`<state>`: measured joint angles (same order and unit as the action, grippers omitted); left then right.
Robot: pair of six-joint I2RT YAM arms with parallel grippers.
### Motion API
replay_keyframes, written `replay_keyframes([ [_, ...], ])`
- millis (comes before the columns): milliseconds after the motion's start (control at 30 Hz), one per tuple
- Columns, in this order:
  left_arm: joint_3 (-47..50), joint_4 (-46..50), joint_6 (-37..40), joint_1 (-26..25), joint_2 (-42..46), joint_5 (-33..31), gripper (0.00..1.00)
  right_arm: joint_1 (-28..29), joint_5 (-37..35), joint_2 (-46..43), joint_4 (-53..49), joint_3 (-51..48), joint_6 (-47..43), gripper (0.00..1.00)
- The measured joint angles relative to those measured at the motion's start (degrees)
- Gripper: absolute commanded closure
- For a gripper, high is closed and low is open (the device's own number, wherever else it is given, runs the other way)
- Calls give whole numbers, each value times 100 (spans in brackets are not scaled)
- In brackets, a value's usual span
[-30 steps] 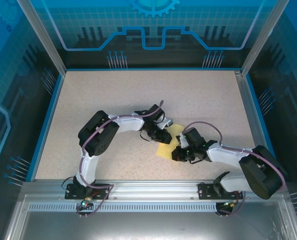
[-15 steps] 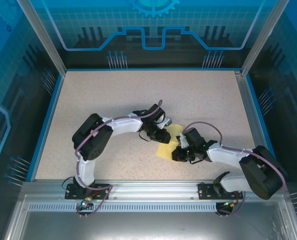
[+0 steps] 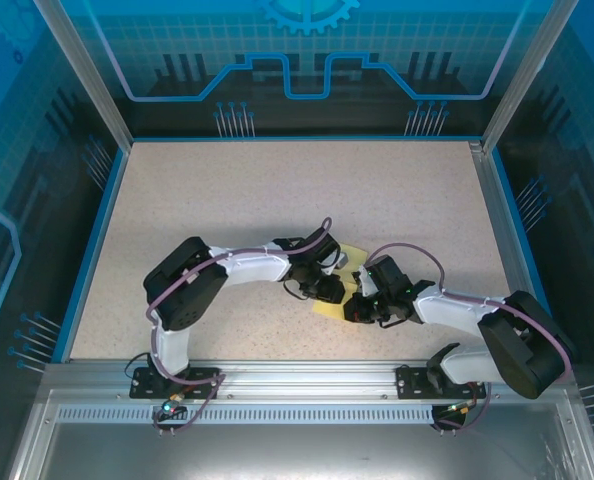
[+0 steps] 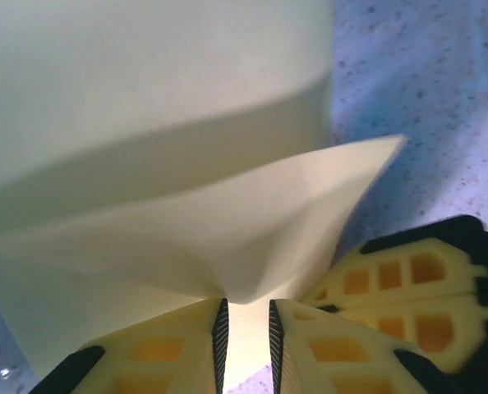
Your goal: Fold a paper plane with a square sheet of paper (pick it up from the middle)
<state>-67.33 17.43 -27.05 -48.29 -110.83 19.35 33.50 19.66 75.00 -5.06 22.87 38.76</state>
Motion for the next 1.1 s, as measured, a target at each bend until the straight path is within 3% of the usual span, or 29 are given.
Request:
replay_keyframes([
  [500,-37,-179,-157,13,-168,-142,78,2,4,0,-92,26,-24,99],
  [867,-258,42,-138,164,-133,-811,77,2,7,-2,-114,35,-48,99],
  [1100,-323,195,-157,192,188,-846,77,0,7,-2,-155,48,-87,99],
])
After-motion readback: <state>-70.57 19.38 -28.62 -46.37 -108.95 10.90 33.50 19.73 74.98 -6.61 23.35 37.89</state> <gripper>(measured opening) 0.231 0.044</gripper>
